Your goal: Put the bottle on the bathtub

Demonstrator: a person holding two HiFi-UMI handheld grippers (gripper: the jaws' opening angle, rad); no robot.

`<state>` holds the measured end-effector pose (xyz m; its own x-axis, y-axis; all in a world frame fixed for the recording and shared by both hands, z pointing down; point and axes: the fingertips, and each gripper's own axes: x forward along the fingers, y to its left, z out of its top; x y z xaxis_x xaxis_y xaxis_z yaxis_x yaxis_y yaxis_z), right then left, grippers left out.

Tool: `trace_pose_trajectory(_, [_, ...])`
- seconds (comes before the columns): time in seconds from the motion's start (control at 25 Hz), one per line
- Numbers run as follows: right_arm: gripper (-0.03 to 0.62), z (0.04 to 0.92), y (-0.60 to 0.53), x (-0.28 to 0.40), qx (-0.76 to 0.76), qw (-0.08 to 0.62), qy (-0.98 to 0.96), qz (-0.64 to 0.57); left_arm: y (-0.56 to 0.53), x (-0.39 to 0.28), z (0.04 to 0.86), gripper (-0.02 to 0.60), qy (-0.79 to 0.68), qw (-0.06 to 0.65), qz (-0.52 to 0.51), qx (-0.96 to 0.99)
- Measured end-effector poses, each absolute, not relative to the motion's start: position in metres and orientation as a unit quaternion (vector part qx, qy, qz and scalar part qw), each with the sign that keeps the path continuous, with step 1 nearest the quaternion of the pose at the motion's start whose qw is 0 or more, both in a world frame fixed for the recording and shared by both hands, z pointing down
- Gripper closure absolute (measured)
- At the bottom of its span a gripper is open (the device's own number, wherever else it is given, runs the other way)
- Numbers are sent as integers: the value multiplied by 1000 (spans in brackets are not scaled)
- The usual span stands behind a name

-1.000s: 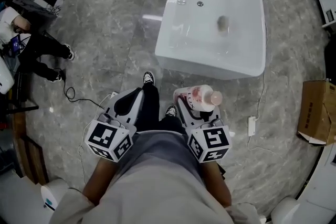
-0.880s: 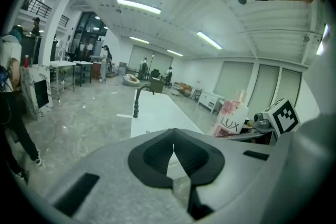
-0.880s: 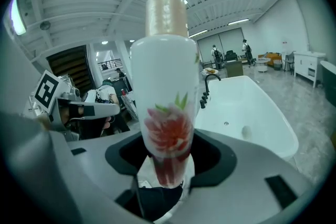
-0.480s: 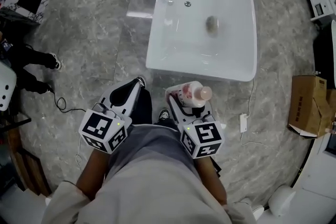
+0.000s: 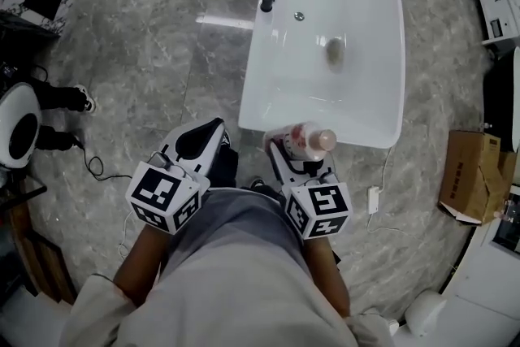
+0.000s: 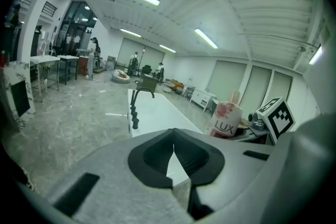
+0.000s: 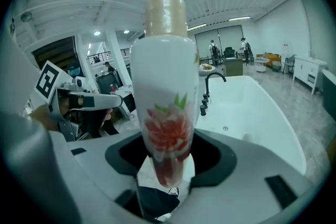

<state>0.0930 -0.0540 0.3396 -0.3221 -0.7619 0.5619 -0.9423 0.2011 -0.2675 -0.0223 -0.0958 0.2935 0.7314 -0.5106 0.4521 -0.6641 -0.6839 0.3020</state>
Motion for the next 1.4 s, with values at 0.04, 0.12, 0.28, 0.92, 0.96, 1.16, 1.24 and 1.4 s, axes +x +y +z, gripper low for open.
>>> trace_pose_trajectory(0.04, [364,341,-63,89,562,158,-758,292,-104,-28,294,575,-326,229,169,902])
trace_pose_trajectory(0.12, [364,346,-79,81,563,162,-754,295,-120,-39,295,575,-325,233,168,901])
trace_pose_trajectory(0.28, [364,353,-110,67,564,167,-751,301,-150,-59,300,575,-325,238,164,901])
trace_pose_trajectory(0.92, [364,411,-175,81,579,175,-730,319,-175,-85,332,575,-309,289,172,890])
trace_pose_trajectory(0.96, [364,417,-177,82,578,177,-730,319,-174,-86,334,575,-313,291,173,887])
trace_pose_trajectory(1.16, [364,443,-192,79,562,195,-738,317,-174,-89,337,575,-318,311,159,881])
trace_pose_trajectory(1.24, [364,452,-198,76,553,203,-744,316,-173,-88,338,575,-321,311,161,880])
trace_pose_trajectory(1.4, [364,463,-203,72,531,227,-755,311,-168,-83,337,575,-333,318,153,874])
